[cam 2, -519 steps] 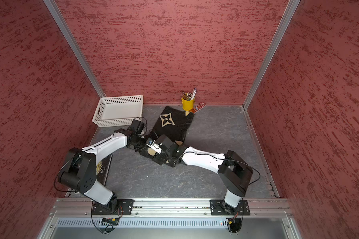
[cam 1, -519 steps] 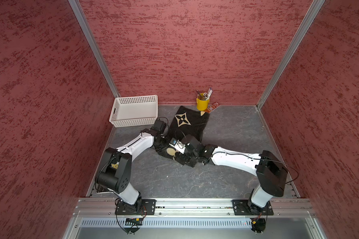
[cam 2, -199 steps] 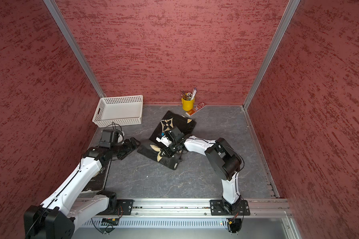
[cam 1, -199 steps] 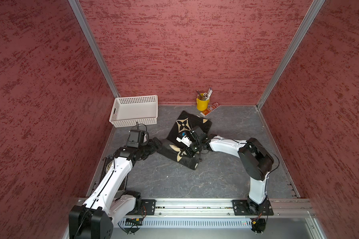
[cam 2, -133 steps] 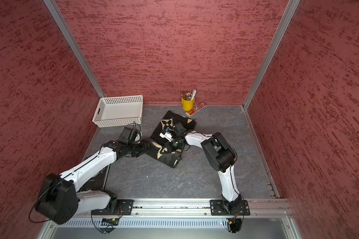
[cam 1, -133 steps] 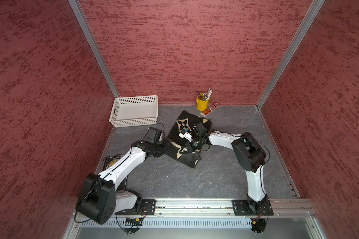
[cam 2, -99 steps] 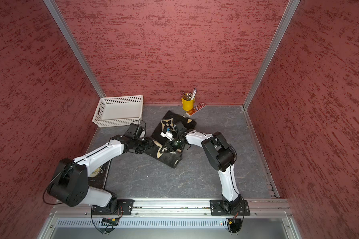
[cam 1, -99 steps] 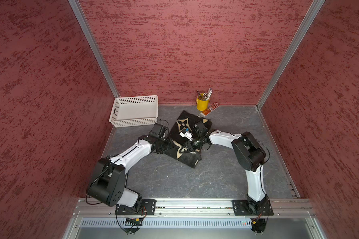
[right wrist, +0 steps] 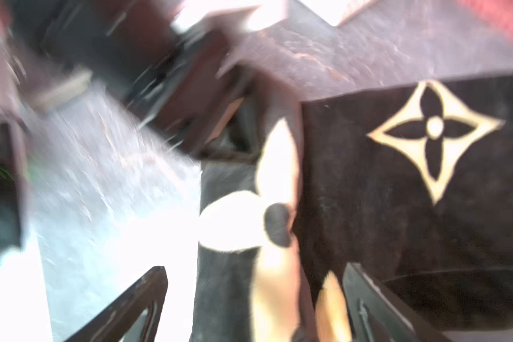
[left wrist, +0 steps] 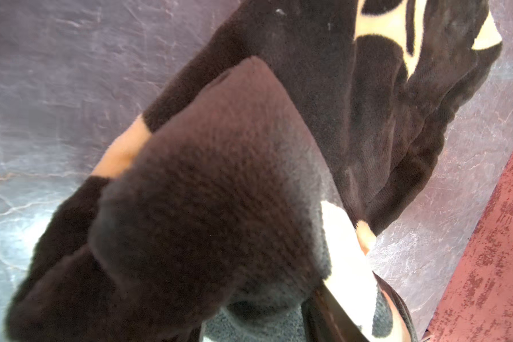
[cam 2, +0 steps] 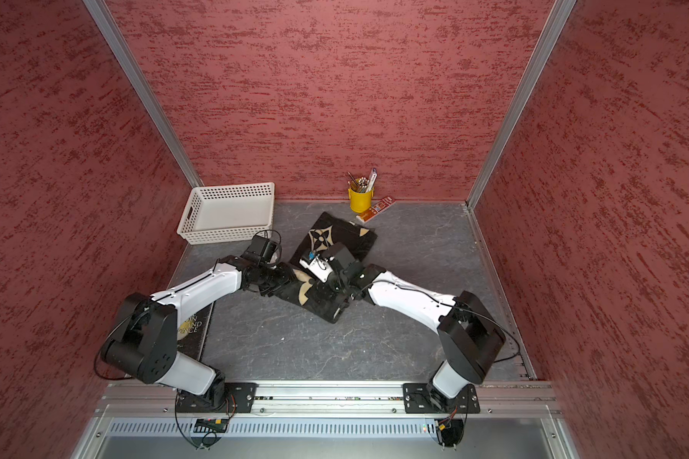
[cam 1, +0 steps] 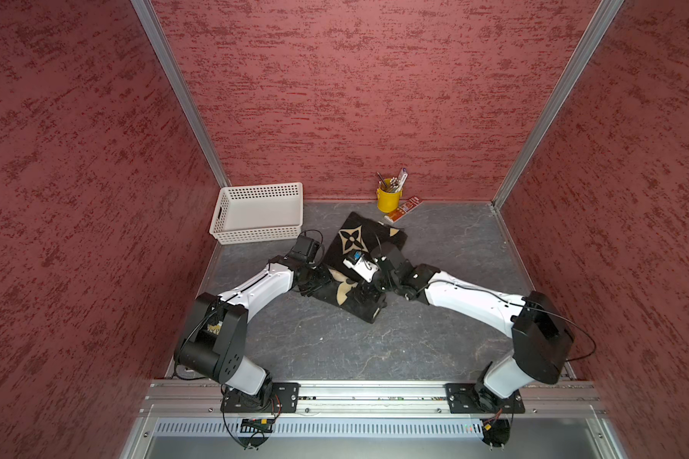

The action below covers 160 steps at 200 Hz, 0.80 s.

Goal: Roll up the pillowcase
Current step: Roll the pillowcase at the center of the board.

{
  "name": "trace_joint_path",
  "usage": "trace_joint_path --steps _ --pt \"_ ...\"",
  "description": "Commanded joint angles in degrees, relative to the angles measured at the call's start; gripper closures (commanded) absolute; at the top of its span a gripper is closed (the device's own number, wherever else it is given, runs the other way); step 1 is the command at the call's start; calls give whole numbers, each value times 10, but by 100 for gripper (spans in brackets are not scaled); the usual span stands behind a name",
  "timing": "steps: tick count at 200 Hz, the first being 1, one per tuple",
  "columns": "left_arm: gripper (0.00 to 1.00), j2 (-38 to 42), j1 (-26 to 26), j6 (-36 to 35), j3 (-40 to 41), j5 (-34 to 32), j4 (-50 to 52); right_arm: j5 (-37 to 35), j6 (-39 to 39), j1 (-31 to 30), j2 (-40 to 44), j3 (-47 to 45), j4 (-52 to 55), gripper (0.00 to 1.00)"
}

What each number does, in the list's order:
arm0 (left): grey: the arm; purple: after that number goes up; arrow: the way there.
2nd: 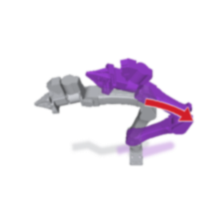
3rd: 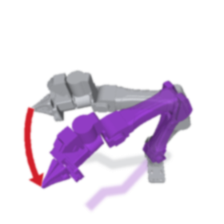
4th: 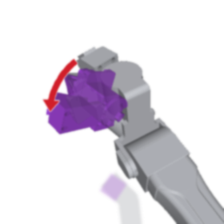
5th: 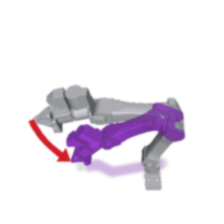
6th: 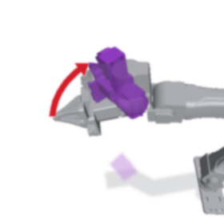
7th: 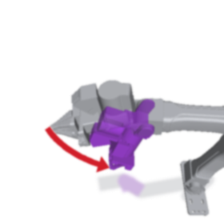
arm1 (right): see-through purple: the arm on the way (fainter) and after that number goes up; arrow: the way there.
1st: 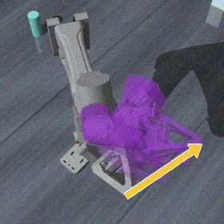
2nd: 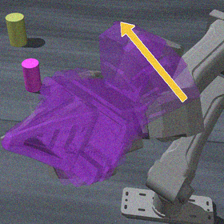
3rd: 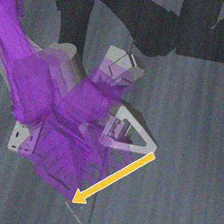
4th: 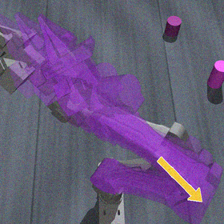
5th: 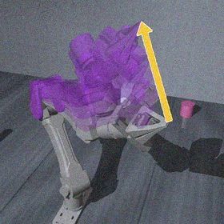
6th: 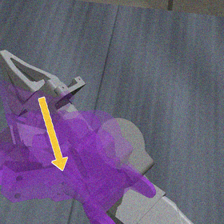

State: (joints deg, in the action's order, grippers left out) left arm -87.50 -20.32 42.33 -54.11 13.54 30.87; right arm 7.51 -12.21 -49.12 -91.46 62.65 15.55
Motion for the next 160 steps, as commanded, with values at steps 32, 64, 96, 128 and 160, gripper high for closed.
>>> trace_joint_path --steps 32,64,96,128,160 --pt "47 -5 10 6 -7 -12 15 -251 -135 -83 -26 -64 -64 1" --pt "46 -5 10 6 -7 -11 15 -260 -154 -94 -48 -75 -76 2" --pt "45 0 12 4 -10 -12 21 -224 -143 -95 -82 -59 -63 45" --pt "39 38 33 -8 -20 -11 52 -145 -98 -97 -96 -29 -17 85" --pt "32 113 87 -38 -20 -10 97 -28 -35 -98 -76 -4 21 90"
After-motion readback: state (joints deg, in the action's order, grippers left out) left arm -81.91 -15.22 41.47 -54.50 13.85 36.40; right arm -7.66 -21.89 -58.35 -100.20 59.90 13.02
